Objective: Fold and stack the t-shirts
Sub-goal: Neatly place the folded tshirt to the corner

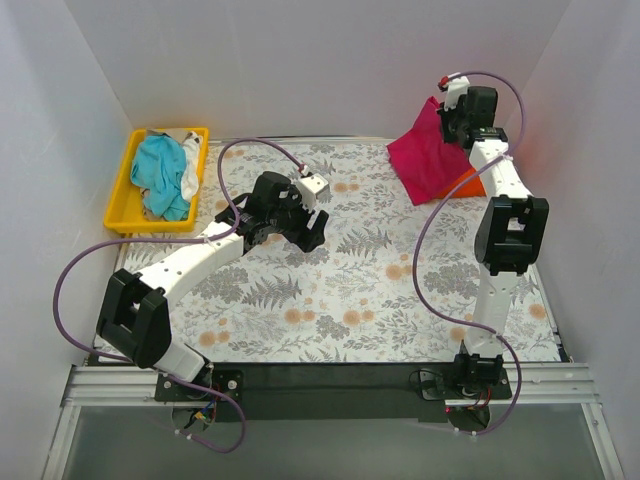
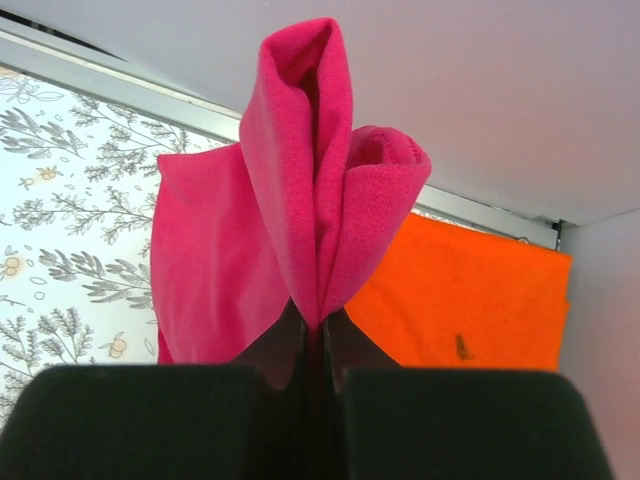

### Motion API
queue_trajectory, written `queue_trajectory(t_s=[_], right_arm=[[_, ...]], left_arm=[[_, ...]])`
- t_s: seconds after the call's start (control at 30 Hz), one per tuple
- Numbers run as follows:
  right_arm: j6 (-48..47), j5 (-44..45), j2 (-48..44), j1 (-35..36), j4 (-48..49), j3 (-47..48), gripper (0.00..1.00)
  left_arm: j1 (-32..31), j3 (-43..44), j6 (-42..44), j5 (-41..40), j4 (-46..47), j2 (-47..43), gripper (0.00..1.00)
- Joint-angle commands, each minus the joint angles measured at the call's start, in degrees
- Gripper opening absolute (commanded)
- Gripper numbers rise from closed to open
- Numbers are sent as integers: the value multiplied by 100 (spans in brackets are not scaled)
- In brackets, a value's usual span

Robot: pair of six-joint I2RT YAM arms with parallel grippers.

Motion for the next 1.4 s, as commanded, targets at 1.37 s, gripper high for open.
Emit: queue_trajectory(t_s=[1.37], right_arm=[[-1324, 234, 1157, -1078, 570, 925, 1]], left_arm=[[29, 396, 106, 32, -214, 448, 67]])
